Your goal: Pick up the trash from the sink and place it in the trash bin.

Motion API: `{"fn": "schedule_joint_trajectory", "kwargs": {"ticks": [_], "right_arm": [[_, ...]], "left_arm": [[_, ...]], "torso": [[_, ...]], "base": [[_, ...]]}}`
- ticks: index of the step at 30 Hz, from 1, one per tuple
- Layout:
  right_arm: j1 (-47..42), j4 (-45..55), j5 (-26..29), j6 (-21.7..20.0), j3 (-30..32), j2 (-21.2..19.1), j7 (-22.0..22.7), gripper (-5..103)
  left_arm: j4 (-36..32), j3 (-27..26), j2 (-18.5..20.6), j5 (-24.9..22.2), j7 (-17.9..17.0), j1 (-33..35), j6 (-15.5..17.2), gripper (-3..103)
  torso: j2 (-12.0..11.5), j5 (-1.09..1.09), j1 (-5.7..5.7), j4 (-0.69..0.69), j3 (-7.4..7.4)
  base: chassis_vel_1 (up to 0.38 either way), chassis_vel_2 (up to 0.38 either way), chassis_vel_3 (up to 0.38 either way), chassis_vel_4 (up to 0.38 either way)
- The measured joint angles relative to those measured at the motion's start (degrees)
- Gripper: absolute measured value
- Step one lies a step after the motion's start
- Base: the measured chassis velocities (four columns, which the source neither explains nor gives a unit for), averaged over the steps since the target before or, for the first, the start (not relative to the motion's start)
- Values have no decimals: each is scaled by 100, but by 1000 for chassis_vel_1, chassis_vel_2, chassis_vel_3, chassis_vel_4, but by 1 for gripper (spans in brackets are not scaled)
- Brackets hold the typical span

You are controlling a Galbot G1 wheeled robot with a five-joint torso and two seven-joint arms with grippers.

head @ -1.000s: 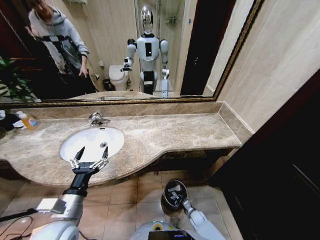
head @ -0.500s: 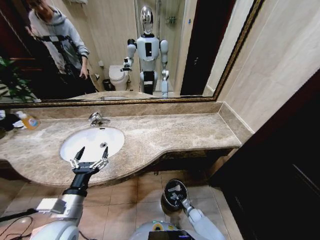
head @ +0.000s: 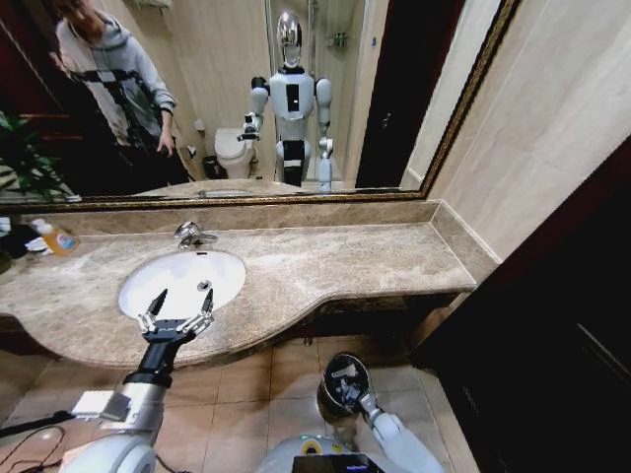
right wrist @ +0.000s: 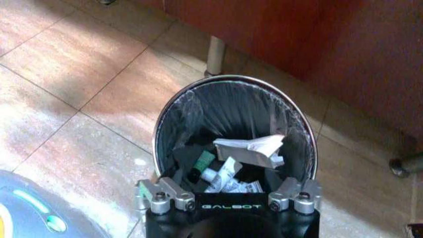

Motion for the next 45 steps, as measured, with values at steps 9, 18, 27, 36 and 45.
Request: {"fn": "schedule_joint_trajectory", "kwargs": {"ticks": [9,18,27,36,45], "right_arm": [[-95,136,10,-6,-1,-21,-3,100],[-609,1410,1108,-357,-60,-339,-67,100],[-2042,4510,2807,-486,729,-1074,751,100],[-3172,7465,3109,-508,2107,-851,1091,100],[-3601,9348,2944,-703,1992,-346,1200,100]], "left_arm": [[0,0,0,0,0,0,0,100],[0,-1,0,0,0,0,0,100],[0,-1,0,0,-1,0,0,100],[0,0,0,0,0,0,0,100],[0,0,0,0,0,0,0,100]], "torso": [[0,0,0,0,0],[0,1,0,1,0],[0,2,0,0,0],[0,1,0,0,0],[0,-1,0,0,0]], "base": [[0,0,0,0],[0,0,0,0],[0,0,0,0],[0,0,0,0],[0,0,0,0]]}}
